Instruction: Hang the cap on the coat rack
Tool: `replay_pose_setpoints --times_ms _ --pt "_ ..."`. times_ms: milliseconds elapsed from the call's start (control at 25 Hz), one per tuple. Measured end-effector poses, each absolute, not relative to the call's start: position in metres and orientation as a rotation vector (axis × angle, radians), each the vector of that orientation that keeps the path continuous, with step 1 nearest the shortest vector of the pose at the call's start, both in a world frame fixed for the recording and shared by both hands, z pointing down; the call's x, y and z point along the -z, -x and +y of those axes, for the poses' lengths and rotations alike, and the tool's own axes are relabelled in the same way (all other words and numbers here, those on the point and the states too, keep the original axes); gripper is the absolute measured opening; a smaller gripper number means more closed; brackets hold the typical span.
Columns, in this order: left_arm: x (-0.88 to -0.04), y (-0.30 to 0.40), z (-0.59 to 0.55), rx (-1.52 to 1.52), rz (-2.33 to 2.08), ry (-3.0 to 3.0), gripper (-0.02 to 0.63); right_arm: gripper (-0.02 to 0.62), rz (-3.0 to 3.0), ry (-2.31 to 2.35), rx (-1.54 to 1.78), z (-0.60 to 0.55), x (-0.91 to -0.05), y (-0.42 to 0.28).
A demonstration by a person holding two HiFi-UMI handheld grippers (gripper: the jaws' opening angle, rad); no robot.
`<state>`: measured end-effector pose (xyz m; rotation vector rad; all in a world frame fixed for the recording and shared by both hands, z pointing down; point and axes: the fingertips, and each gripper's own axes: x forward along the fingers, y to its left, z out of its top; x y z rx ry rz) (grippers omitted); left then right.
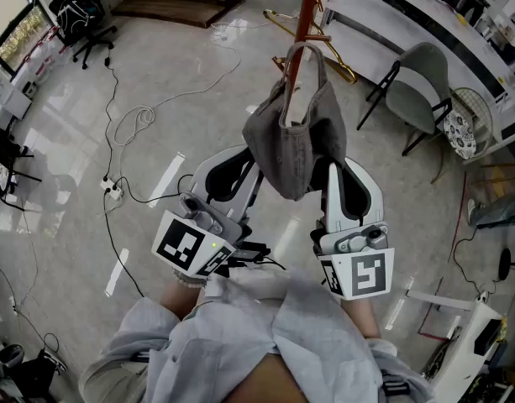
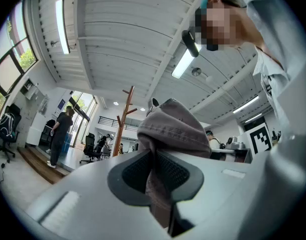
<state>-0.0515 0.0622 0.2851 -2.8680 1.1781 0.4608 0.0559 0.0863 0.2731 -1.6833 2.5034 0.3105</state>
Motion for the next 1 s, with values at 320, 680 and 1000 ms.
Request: replay_pose_setpoints --times_ms 320,680,1000 --pt "-0.283 0.054 0.065 -0.473 1.181 2.858 0.037 0.014 2.503 1.673 -0.318 0.088 -0.271 -0.054" --pt "-0.277 0.055 0.069 -0.473 1.145 2.855 0.035 0.014 2.471 1.691 -0.306 0.092 -0.267 -0.053" --pt "-0.270 0.061 0.080 -0.519 1.104 2.847 0.034 0.014 2.435 1.701 -0.330 0.107 -0.262 -0.048"
